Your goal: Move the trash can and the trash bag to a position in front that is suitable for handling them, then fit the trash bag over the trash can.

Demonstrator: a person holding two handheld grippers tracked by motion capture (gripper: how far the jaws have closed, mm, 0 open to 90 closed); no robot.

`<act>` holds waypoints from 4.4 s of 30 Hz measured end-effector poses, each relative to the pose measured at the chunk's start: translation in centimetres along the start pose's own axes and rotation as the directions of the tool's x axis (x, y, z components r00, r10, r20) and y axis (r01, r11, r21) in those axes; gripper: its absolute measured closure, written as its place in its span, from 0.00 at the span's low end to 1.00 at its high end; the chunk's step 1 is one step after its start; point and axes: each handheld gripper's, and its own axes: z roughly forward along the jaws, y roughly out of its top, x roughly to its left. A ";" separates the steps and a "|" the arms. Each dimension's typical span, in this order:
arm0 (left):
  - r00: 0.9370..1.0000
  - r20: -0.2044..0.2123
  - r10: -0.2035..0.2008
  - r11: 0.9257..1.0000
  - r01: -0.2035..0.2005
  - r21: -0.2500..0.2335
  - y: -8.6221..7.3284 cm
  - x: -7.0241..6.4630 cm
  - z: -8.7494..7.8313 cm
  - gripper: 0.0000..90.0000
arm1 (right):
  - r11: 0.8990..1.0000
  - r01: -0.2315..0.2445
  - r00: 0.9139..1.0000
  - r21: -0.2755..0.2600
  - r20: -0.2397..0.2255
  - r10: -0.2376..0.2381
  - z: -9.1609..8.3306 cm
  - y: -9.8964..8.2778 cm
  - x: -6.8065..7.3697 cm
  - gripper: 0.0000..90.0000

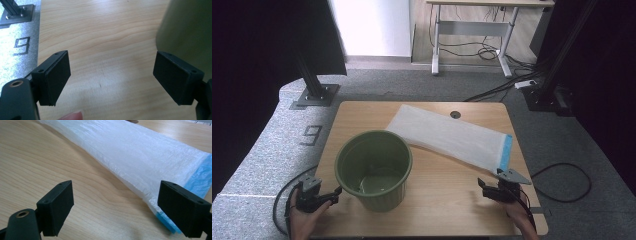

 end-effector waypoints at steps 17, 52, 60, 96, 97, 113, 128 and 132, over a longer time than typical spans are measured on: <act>0.934 0.297 0.197 0.979 -0.172 -0.109 -1.8 -4.9 -2.9 0.10 | 1.000 -0.006 0.999 0.013 0.039 0.005 0.9 0.4 -0.8 0.14; 0.836 0.370 0.405 0.912 -0.396 -0.102 8.4 -16.9 8.4 0.15 | 0.999 0.040 0.999 0.006 0.032 -0.041 -0.8 -0.5 -1.4 0.16; 0.862 0.315 0.398 0.914 -0.400 -0.060 7.6 -16.3 8.1 0.16 | 0.997 0.073 0.997 0.036 0.027 -0.074 -0.6 -1.0 -0.5 0.16; 0.960 0.216 0.178 0.978 -0.198 0.072 3.8 -7.6 6.1 0.16 | 0.961 0.085 0.996 0.263 -0.019 -0.083 9.4 3.9 -1.2 0.98; 0.960 0.213 0.182 0.977 -0.201 0.071 3.8 -7.6 6.1 0.16 | 0.965 0.070 0.998 0.251 -0.015 -0.069 8.9 3.7 -1.6 0.98; 0.959 0.227 0.168 0.983 -0.182 0.041 3.9 -6.4 5.8 0.16 | 0.965 -0.014 0.997 0.262 0.079 -0.007 -2.6 -1.3 -3.5 0.93; 0.951 0.263 0.160 0.983 -0.179 0.049 3.8 -6.8 6.2 0.16 | 0.979 0.138 0.988 0.152 -0.096 -0.124 9.1 6.0 3.3 0.40; 0.951 0.262 0.167 0.980 -0.188 0.059 3.7 -7.0 6.4 0.16 | 0.975 0.149 0.986 0.166 -0.105 -0.132 11.1 5.5 3.5 0.39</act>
